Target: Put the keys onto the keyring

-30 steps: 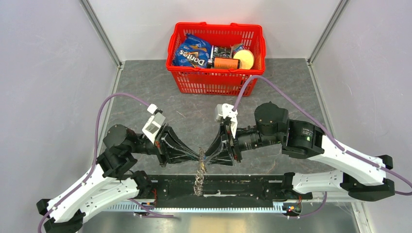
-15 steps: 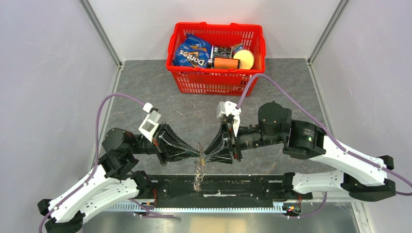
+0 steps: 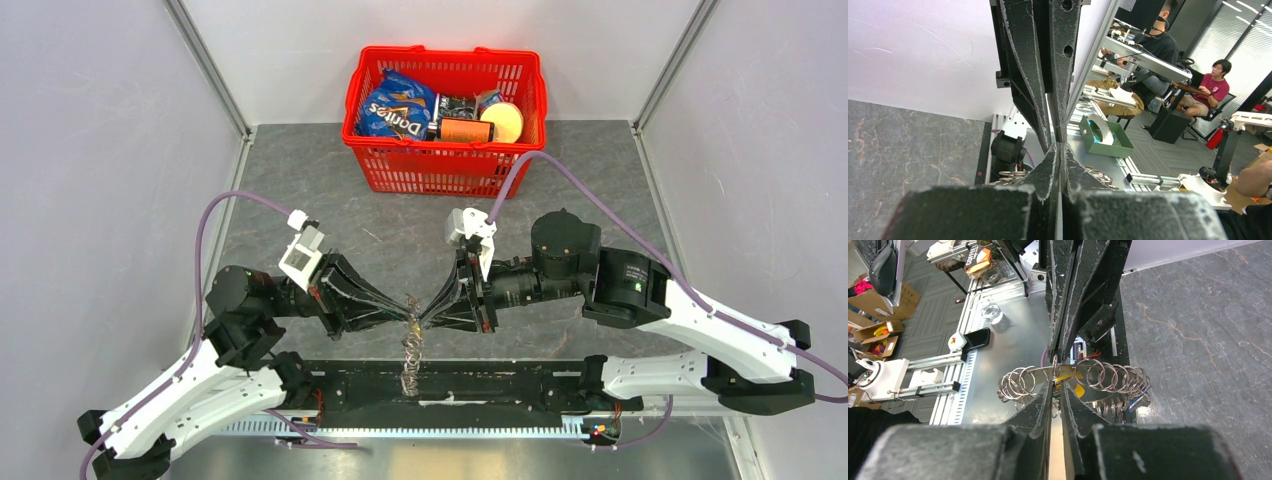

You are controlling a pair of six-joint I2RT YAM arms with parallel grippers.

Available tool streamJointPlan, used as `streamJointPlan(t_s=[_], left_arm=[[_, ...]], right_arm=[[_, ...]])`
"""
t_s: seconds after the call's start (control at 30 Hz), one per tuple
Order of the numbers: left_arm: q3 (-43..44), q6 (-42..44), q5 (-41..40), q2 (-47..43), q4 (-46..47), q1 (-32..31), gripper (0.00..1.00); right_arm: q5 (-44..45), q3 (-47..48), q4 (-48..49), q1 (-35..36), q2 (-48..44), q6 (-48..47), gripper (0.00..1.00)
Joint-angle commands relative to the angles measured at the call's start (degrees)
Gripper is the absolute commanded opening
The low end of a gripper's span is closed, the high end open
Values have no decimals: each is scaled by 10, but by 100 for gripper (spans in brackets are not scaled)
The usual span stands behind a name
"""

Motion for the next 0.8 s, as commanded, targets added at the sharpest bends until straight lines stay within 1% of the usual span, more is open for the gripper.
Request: streamJointPlan(t_s=[0.0,0.1,0.13,0.77], left_arm=[[0,-29,-17,-2,56,-3,2],[-6,-38,-18,0,70,-3,2],[-8,-39,-21,-2,73,-2,2],[-11,-45,-43,-7,105,-3,2]], right_arm=[[9,-3,27,5,-10,-2,16],[10,-5,34,6,-11,0,5],[8,-5,36,6,-10,0,0],[-3,-38,74,11,-15,18,0]])
